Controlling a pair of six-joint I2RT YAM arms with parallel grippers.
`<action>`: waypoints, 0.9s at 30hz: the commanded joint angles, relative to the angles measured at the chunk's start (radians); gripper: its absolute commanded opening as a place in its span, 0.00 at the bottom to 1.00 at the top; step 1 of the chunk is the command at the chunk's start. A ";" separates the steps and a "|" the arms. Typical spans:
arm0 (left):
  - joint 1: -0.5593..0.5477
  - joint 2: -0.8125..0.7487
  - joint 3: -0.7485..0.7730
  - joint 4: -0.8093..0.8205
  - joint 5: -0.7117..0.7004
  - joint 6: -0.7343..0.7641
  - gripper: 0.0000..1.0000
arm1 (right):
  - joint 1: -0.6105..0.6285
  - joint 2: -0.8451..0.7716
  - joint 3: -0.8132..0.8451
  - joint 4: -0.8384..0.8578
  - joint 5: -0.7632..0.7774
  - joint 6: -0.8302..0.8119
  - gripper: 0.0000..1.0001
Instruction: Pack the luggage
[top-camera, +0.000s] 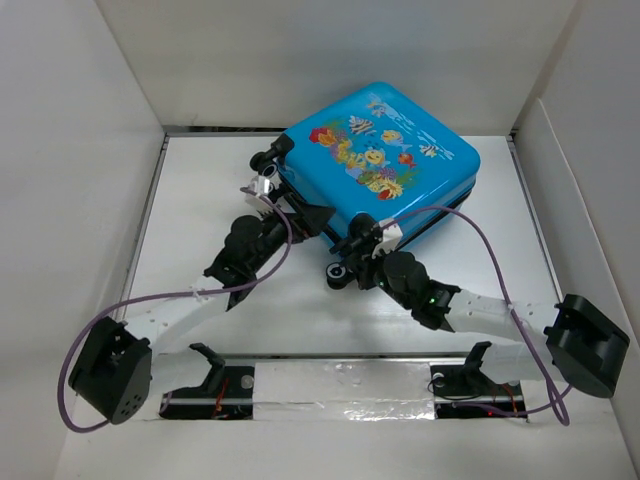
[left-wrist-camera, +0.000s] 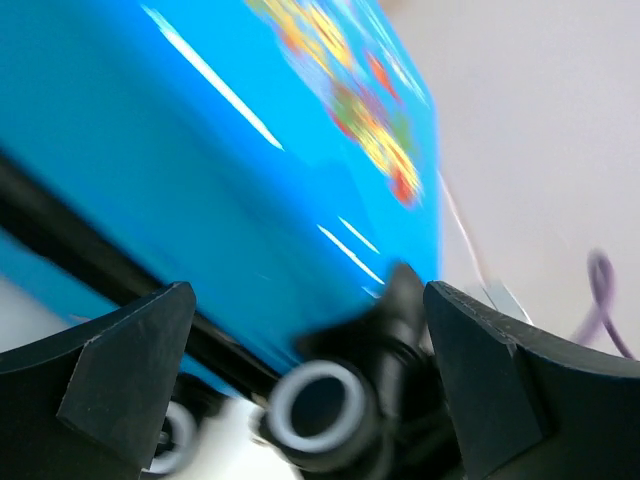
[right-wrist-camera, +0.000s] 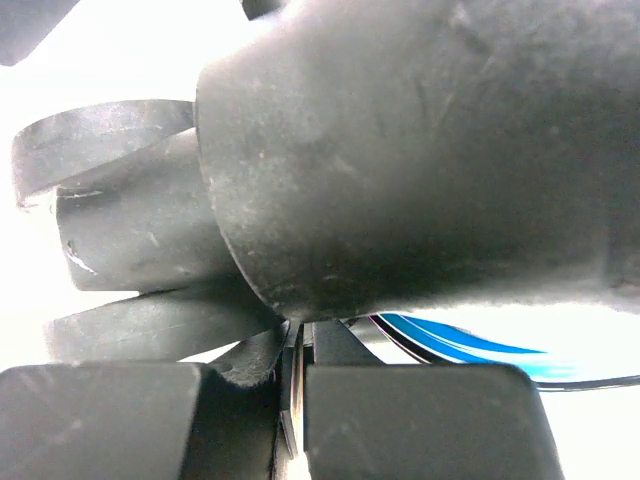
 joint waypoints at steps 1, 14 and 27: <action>0.087 -0.054 0.021 -0.085 -0.060 0.055 0.99 | 0.031 -0.043 0.017 0.173 -0.100 0.030 0.00; 0.335 -0.217 -0.070 -0.094 -0.056 0.011 0.88 | 0.031 -0.034 0.006 0.190 -0.120 0.031 0.00; 0.335 -0.192 -0.082 -0.054 -0.014 -0.005 0.86 | 0.031 -0.037 0.021 0.171 -0.114 0.028 0.00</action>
